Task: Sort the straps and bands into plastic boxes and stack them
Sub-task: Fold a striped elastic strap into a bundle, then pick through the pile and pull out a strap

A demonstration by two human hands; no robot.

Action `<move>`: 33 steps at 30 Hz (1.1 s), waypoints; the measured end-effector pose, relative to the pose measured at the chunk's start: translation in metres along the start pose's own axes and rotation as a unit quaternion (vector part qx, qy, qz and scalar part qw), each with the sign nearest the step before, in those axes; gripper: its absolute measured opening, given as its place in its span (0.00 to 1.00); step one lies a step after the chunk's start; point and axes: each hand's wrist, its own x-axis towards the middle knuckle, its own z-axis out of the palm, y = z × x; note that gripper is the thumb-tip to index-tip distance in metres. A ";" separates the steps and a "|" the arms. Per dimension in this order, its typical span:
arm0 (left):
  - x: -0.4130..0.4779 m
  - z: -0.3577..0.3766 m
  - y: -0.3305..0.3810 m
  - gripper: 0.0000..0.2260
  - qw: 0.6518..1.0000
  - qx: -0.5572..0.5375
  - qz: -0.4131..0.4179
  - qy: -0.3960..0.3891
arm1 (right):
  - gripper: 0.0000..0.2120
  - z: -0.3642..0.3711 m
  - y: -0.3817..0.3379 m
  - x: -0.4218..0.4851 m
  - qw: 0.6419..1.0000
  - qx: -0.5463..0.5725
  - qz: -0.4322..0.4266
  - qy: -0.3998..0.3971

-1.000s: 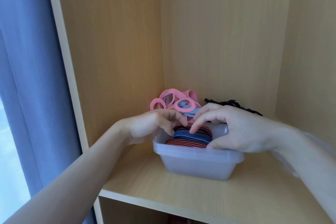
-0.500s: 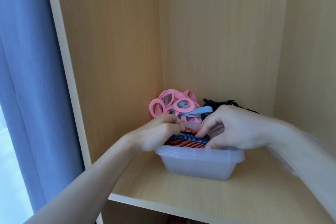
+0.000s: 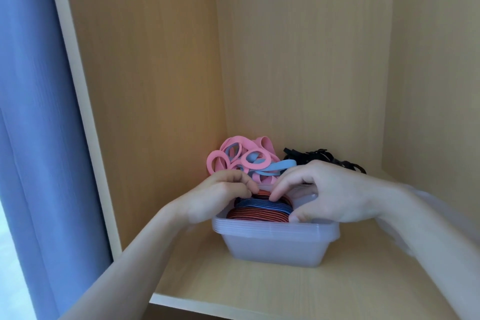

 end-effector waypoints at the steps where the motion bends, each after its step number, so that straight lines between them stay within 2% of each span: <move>1: 0.001 -0.002 0.000 0.13 1.000 -0.014 0.008 -0.003 | 0.18 -0.001 0.001 0.000 0.999 -0.005 -0.037 0.021; 7: 0.015 -0.013 0.017 0.07 0.996 0.002 0.059 0.062 | 0.06 -0.016 0.009 -0.007 0.991 0.059 -0.046 0.109; 10: 0.031 -0.016 0.028 0.07 0.994 -0.015 0.074 0.083 | 0.08 -0.024 0.011 -0.009 0.979 0.064 -0.027 0.190; 13: 0.054 -0.020 0.034 0.15 0.989 -0.044 0.078 0.114 | 0.11 -0.032 0.016 -0.009 0.961 0.055 0.001 0.272; 15: 0.070 -0.020 0.032 0.13 0.984 -0.062 0.074 0.153 | 0.12 -0.038 0.022 -0.010 0.948 0.048 0.018 0.314; 18: 0.086 -0.018 0.021 0.13 0.971 -0.103 0.071 0.204 | 0.14 -0.042 0.031 -0.011 0.939 0.043 0.052 0.336; 22: 0.093 -0.015 0.004 0.15 0.961 -0.091 0.081 0.248 | 0.14 -0.046 0.038 -0.010 0.938 0.025 0.077 0.336; 26: 0.086 -0.006 -0.005 0.15 0.969 -0.065 0.076 0.225 | 0.12 -0.048 0.040 -0.007 0.942 0.012 0.107 0.317; 29: 0.081 -0.005 -0.007 0.13 0.980 -0.066 0.056 0.181 | 0.12 -0.058 0.039 0.000 0.955 -0.040 0.147 0.256; 33: 0.070 -0.002 -0.002 0.06 0.988 -0.156 -0.019 0.001 | 0.10 -0.086 0.029 0.023 0.962 -0.101 0.160 0.199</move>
